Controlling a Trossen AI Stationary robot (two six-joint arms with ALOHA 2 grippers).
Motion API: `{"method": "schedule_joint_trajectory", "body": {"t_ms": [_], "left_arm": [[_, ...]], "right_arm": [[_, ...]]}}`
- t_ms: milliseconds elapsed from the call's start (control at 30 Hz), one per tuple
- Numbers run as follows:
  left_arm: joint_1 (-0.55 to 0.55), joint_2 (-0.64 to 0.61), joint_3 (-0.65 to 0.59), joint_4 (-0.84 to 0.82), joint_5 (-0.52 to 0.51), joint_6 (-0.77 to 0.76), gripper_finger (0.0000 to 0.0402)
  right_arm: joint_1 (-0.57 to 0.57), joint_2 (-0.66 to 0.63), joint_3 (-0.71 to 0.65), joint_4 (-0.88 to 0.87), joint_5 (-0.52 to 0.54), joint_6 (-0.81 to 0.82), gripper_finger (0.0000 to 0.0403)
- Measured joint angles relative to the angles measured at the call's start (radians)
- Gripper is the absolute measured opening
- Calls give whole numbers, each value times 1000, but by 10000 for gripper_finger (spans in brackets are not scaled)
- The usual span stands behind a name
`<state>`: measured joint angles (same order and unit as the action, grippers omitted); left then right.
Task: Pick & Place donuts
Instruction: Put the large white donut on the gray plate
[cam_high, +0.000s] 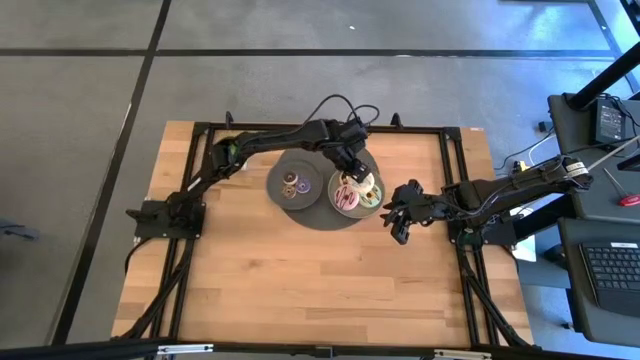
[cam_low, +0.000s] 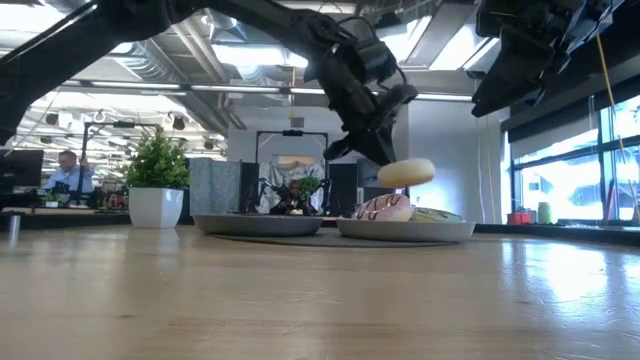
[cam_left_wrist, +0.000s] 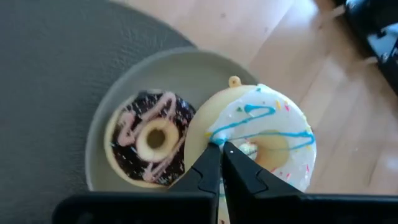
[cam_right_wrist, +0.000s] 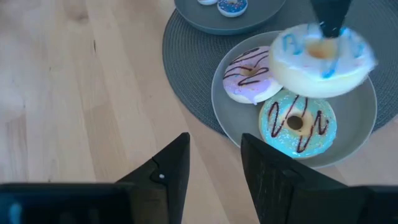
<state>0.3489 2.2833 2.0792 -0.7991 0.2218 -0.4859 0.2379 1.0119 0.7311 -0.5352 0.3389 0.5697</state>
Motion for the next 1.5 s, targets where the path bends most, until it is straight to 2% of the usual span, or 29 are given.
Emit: {"method": "schedule_joint_trajectory", "body": {"t_ms": [167,833,1067,1500], "left_arm": [[3,31,0,-7,51,-13,3],[4,41,0,3,39,-25,28],[2,41,0,2,-47,-28,42],[0,40,0,2,-47,-51,81]], "right_arm": [[0,0,0,-1,0,0,145],[0,0,0,-21,0,2,145],[0,0,0,-21,0,2,145],[0,0,0,-29,-1,1,145]]}}
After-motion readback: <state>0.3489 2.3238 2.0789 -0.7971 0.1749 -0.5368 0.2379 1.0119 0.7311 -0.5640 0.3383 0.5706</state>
